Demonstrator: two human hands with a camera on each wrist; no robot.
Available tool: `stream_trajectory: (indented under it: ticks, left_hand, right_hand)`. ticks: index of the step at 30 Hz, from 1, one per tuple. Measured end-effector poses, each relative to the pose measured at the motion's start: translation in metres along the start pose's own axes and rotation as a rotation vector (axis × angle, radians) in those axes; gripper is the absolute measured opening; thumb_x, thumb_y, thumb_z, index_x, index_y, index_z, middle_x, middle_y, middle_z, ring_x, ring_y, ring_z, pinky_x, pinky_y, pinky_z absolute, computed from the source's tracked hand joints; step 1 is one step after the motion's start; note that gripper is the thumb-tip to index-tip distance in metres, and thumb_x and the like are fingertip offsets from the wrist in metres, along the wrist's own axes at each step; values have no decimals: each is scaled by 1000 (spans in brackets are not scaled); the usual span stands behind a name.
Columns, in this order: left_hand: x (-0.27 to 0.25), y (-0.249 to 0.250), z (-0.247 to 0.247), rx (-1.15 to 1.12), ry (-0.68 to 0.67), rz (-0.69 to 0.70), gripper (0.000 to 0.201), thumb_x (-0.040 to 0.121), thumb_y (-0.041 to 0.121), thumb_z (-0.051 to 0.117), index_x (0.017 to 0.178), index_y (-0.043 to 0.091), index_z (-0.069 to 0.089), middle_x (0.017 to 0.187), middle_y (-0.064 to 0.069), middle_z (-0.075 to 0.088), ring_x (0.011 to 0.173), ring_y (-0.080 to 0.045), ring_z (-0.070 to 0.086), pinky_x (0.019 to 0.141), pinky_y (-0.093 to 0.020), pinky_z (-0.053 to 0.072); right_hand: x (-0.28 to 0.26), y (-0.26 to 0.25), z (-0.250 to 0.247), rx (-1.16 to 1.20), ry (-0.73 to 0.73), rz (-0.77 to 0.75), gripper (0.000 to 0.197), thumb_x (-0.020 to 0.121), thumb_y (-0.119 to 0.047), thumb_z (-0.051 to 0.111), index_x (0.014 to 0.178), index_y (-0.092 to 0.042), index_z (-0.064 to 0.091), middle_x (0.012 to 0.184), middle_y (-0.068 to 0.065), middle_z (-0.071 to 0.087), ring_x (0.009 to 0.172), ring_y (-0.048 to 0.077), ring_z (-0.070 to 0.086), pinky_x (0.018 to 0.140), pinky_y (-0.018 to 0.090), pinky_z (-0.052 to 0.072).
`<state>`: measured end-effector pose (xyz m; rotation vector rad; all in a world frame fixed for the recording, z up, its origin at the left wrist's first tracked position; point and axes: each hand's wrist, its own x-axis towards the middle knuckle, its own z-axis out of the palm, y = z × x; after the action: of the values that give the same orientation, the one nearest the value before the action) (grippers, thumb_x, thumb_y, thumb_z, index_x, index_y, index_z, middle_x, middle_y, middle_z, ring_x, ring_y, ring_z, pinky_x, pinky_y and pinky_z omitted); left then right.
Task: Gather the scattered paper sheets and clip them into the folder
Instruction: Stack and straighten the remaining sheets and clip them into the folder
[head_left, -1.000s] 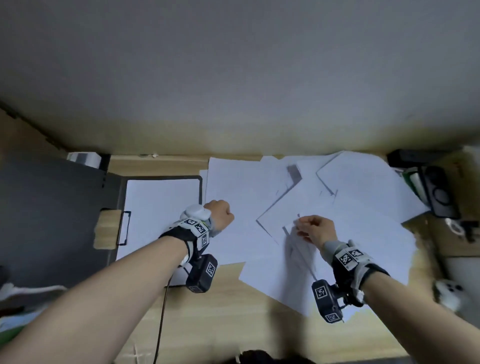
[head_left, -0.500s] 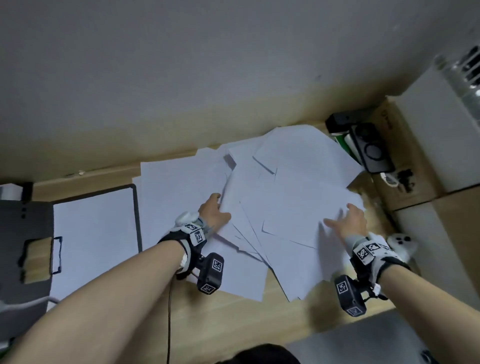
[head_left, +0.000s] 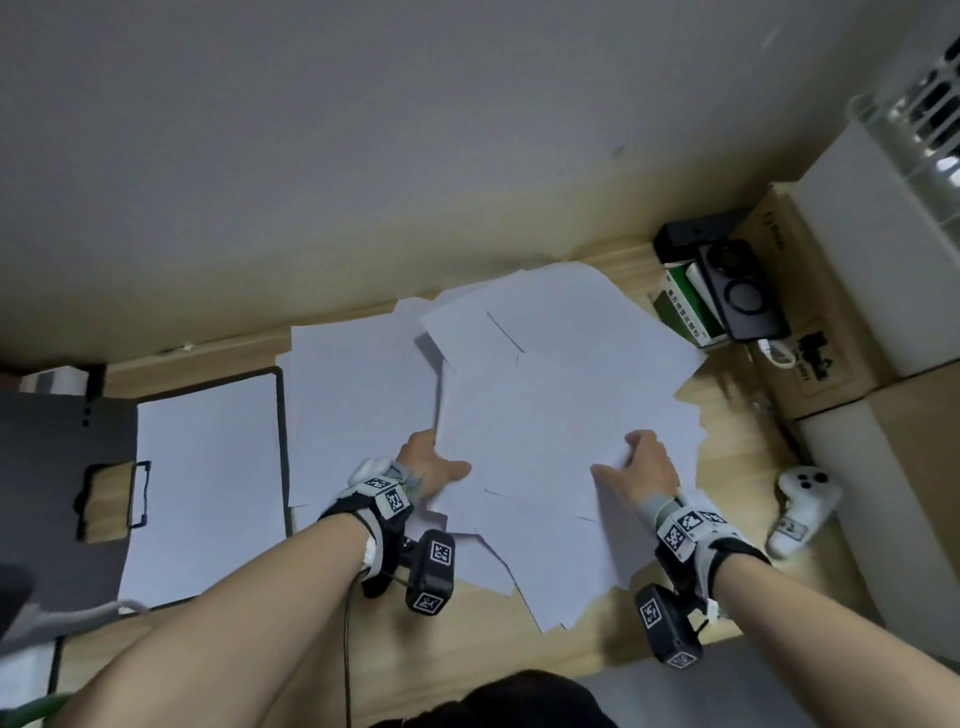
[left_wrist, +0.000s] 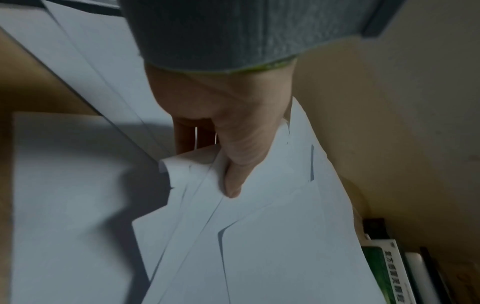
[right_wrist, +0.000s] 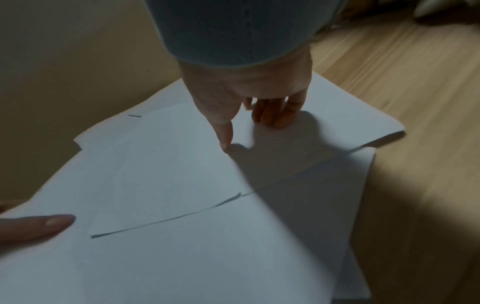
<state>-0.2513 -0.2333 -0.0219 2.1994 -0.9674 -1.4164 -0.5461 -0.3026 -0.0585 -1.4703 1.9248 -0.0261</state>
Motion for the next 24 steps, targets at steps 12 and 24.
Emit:
stream_trajectory:
  ticks: [12,24]
  left_hand:
    - [-51,-89,-60,79,50,-155,52,66,16,76,115,8,58,110,-11,67,99,-28,64,86,-38,53]
    - [-78,-144,-69,14,273,-233,56,76,9,69,129,7,52,128,-9,60,115,-25,59,85,-23,43]
  right_hand:
    - [-16,-62,22,-381,-186,-285,55,59,-41,82,106,-25,60,109,-2,58,112,24,46,77,32,41]
    - [-62,-68,65,-73,-259,-301,23,68,-20,79,84,-19,62,82,2,64,80,26,60,65,30,44]
